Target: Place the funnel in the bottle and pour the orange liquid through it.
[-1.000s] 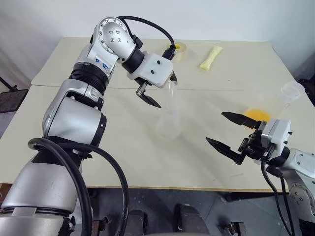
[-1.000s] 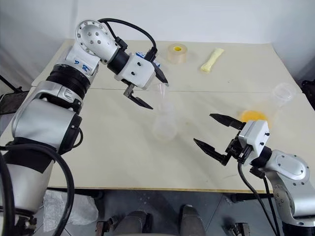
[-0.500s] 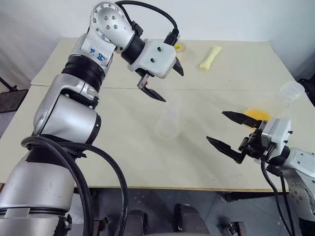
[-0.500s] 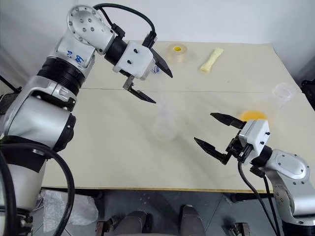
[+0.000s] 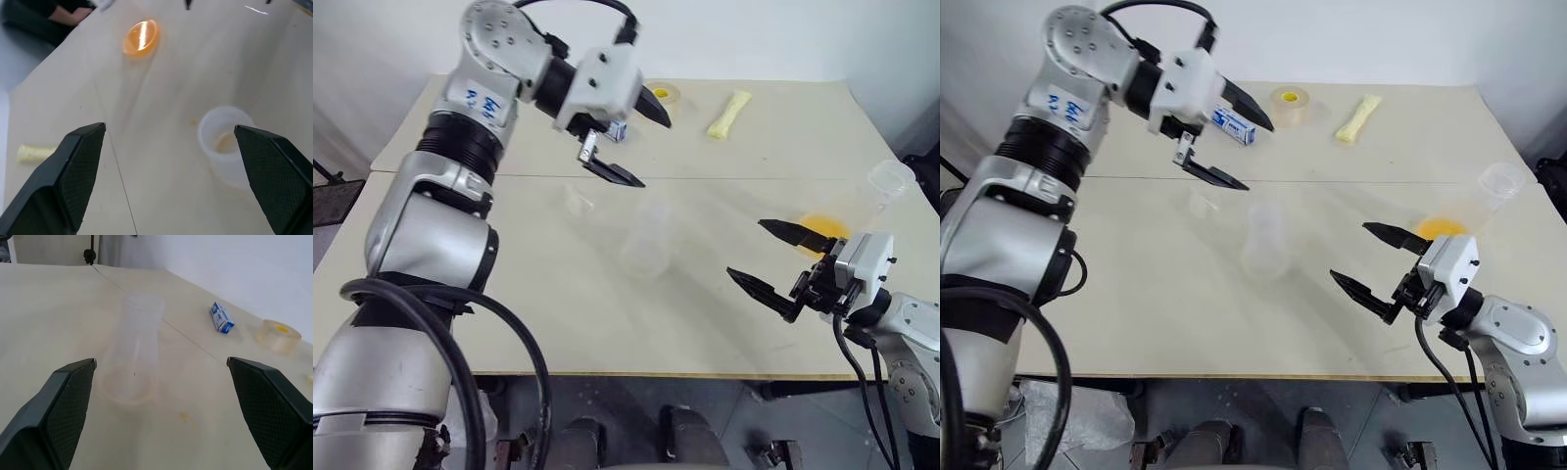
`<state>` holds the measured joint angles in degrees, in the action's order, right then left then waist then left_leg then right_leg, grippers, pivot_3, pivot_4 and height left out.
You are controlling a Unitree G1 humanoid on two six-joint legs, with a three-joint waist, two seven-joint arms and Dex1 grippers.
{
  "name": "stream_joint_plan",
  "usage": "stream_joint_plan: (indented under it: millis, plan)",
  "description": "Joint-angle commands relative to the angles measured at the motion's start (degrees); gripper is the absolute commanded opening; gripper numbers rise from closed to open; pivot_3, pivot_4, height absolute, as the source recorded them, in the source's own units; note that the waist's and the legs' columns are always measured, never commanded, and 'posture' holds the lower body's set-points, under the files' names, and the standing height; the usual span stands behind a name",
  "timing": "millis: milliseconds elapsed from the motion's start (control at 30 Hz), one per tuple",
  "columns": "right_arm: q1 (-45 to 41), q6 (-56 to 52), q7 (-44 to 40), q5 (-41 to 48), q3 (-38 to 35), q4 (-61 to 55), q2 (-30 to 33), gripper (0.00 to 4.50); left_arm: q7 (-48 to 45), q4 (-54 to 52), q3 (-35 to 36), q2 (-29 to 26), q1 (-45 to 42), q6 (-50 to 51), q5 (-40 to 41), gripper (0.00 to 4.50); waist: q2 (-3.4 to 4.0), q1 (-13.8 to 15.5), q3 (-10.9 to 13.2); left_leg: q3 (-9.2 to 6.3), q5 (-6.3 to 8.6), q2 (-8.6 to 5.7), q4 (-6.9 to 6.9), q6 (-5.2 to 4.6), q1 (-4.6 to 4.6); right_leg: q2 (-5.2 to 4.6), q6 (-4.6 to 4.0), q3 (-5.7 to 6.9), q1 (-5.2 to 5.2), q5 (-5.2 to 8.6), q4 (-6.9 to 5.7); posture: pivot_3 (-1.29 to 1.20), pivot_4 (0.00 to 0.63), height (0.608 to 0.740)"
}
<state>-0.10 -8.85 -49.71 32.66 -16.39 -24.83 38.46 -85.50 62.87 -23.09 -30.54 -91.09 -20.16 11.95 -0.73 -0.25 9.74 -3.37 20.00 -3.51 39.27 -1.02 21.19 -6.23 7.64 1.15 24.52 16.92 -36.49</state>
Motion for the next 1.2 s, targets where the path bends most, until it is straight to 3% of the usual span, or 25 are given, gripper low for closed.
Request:
stream_joint_plan:
  millis: [33, 233, 500, 633, 833, 967, 1200]
  plan:
    - [0.3, 0.6, 0.4, 0.9, -1.5, -2.8, 0.1, 4.50, 3.0, -2.8, 4.9, -2.6, 5.0, 4.6, -1.2, 4.49, 0.03, -0.1, 0.0, 0.02, 0.00, 0.01, 0.00, 0.00, -0.02, 0.00, 0.00, -0.02, 0.00, 0.00, -0.02, 0.00, 0.150, 0.740]
    - [-0.7, -0.6, -1.1, 2.2, -1.9, -1.6, 1.8, 4.50, 17.3, -11.9, 15.7, -7.5, 19.6, 10.2, -0.4, 4.49, 0.02, 0.1, 0.0, -0.08, 0.03, 0.04, 0.22, 0.01, 0.09, -0.01, 0.00, -0.04, 0.04, 0.00, -0.10, 0.00, 0.150, 0.740]
    - [-3.3, -2.2, -2.6, 3.0, -1.0, -0.3, 2.6, 4.50, 24.7, -25.2, 25.2, -12.4, 41.4, 16.6, 0.5, 4.49, 0.03, 0.2, 0.0, -0.14, 0.07, 0.01, 0.31, 0.05, 0.09, -0.08, 0.00, -0.03, 0.01, 0.00, -0.16, 0.00, 0.150, 0.740]
    - [-3.7, -2.5, -3.5, 2.9, -0.7, 0.2, 2.6, 4.50, 31.1, -25.1, 27.9, -13.4, 46.5, 19.2, -1.4, 4.49, 0.03, 0.5, 0.0, -0.20, 0.08, 0.01, 0.34, 0.06, 0.10, -0.08, 0.00, 0.01, 0.01, 0.00, -0.22, 0.00, 0.150, 0.740]
    - [-2.9, -2.8, -3.8, 3.0, -0.3, -0.3, 2.1, 4.50, 40.1, -19.8, 30.6, -12.5, 48.6, 17.2, -3.1, 4.49, 0.03, 0.8, 0.0, -0.24, 0.11, -0.07, 0.39, 0.02, 0.09, -0.13, 0.00, 0.03, 0.00, 0.00, -0.32, 0.00, 0.150, 0.740]
    - [-3.0, -3.0, -3.5, 3.0, -0.1, -0.5, 1.8, 4.50, 45.8, -11.4, 30.4, -10.6, 42.9, 13.6, -5.3, 4.49, 0.02, 1.4, 0.0, -0.24, 0.11, -0.12, 0.45, 0.02, 0.09, -0.14, 0.00, 0.04, 0.00, 0.00, -0.36, 0.00, 0.150, 0.740]
    - [-1.8, -3.0, -3.1, 2.9, -0.2, -1.5, 1.5, 4.50, 47.6, -1.2, 28.5, -7.6, 36.0, 8.9, -8.9, 4.49, 0.01, 1.6, 0.0, -0.22, 0.13, -0.28, 0.46, -0.03, 0.10, -0.24, 0.00, 0.07, 0.00, 0.00, -0.42, 0.00, 0.150, 0.740]
